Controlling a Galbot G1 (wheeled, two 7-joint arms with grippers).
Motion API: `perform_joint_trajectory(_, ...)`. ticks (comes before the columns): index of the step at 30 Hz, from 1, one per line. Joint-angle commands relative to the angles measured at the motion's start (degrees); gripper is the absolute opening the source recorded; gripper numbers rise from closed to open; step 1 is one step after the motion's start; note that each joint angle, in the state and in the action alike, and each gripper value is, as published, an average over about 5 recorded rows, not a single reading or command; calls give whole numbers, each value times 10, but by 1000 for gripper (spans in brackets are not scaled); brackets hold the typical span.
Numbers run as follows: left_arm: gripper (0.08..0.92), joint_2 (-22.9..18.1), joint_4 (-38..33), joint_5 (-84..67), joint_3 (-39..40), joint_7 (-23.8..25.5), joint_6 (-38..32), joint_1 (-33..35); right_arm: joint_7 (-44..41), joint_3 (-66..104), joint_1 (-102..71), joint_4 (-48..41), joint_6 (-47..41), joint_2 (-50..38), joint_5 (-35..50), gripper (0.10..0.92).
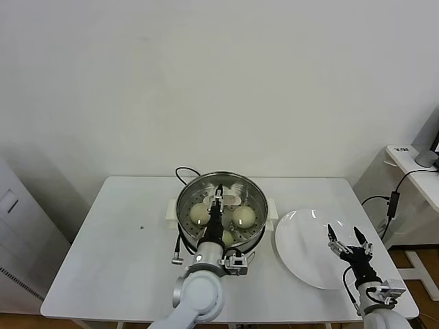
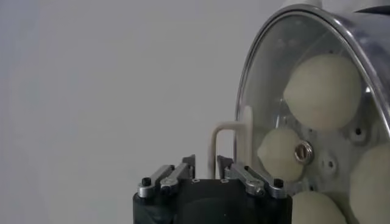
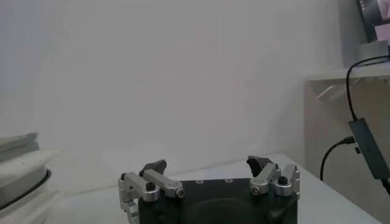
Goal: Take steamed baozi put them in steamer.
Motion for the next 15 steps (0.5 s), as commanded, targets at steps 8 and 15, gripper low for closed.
perform_joint_trajectory(8, 675, 117, -244, -693, -171, 101, -172, 51, -1, 1, 1, 0, -2, -2, 3, 823)
perform_joint_trajectory(15, 815, 136, -240, -1159, -351, -79, -190, 41, 2, -3, -1, 7, -20, -3, 15, 823)
